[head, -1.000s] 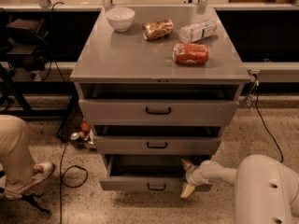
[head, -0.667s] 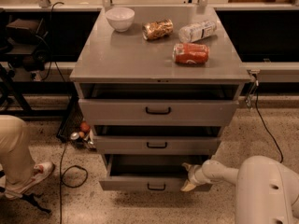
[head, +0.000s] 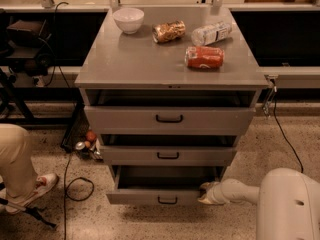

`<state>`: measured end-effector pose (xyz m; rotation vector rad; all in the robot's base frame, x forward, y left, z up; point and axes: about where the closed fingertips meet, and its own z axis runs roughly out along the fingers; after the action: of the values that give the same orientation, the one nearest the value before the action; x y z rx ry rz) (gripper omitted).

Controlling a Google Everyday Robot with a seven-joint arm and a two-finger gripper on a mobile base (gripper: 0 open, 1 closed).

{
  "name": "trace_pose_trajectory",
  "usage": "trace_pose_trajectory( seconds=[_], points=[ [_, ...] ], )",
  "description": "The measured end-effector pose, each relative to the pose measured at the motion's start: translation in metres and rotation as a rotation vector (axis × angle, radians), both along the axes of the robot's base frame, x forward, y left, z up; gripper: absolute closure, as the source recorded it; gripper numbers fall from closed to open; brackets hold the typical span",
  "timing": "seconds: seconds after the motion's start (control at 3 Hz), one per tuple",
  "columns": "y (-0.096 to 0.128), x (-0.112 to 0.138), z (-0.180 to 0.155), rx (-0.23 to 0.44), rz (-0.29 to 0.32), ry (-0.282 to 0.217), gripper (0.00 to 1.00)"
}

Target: Open bottom drawer

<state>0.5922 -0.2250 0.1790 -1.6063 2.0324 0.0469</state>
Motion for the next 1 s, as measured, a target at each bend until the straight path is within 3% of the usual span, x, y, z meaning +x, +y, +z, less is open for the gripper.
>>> trace_pose_trajectory(
  seconds=[0.33, 1.0],
  points=[
    [-0.0184, -0.0257, -0.0136, 0.021, -0.095, 0.047, 0.96],
    [-0.018, -0.026, -0.011, 0.021, -0.095, 0.047, 1.0]
  ],
)
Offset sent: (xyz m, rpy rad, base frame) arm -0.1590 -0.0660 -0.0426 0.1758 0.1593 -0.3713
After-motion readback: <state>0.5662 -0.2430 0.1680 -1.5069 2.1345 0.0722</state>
